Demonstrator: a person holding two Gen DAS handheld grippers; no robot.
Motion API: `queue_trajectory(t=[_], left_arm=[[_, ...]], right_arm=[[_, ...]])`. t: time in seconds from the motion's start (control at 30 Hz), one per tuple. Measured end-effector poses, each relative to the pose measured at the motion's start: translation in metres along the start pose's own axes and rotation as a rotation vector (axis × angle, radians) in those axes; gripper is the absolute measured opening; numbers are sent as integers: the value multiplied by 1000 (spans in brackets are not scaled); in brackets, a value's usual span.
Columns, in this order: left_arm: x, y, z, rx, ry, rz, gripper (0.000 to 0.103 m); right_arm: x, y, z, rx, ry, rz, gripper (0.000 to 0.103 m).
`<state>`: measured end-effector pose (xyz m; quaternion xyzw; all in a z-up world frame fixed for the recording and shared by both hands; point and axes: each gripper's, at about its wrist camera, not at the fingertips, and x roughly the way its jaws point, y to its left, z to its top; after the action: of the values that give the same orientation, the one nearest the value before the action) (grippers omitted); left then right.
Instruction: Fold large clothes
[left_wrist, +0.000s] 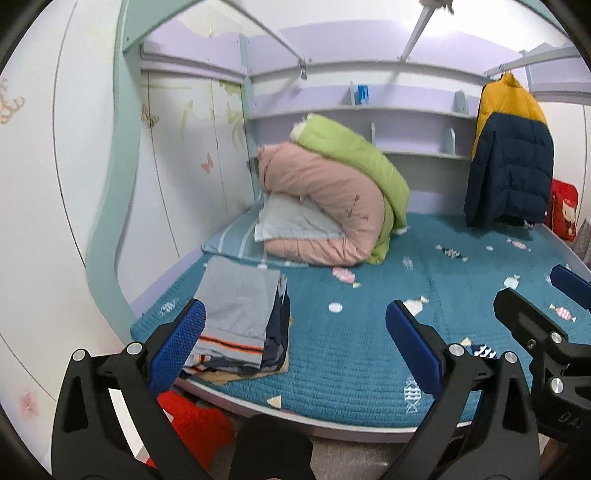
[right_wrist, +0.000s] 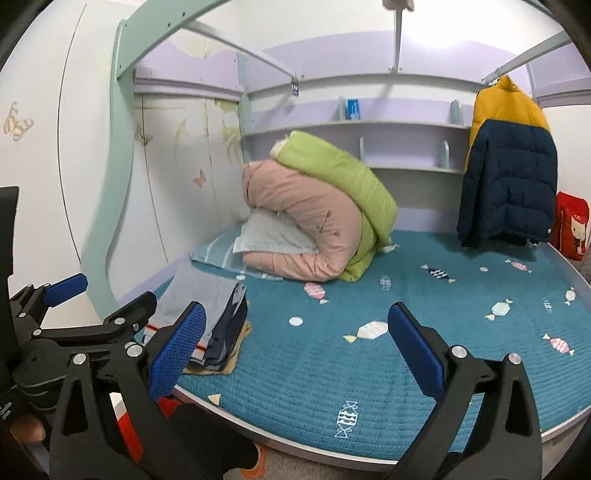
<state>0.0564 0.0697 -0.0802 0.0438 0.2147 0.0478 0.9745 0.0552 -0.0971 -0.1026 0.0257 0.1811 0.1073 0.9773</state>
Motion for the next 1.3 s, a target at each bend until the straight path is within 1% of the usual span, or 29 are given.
queue_trajectory(t=[0.23, 0.4, 0.5, 0.7, 1.3], left_arm=[[-36, -5, 11, -2, -110, 11, 98], [-56, -9, 13, -3, -166, 28, 98], [-63, -10, 14, -10, -186, 28, 98], [-73, -17, 14, -3, -212, 45, 98], [-69, -20, 16, 1, -206, 36, 98]], right_arm=[[-33, -5, 8, -7, -83, -15, 95], [-49, -5, 11, -6, -126, -22, 95], [-56, -5, 12, -2, -149, -31, 95], [-62, -6, 14, -8, -171, -54, 95], [-61, -11, 12, 7, -161, -67, 95]])
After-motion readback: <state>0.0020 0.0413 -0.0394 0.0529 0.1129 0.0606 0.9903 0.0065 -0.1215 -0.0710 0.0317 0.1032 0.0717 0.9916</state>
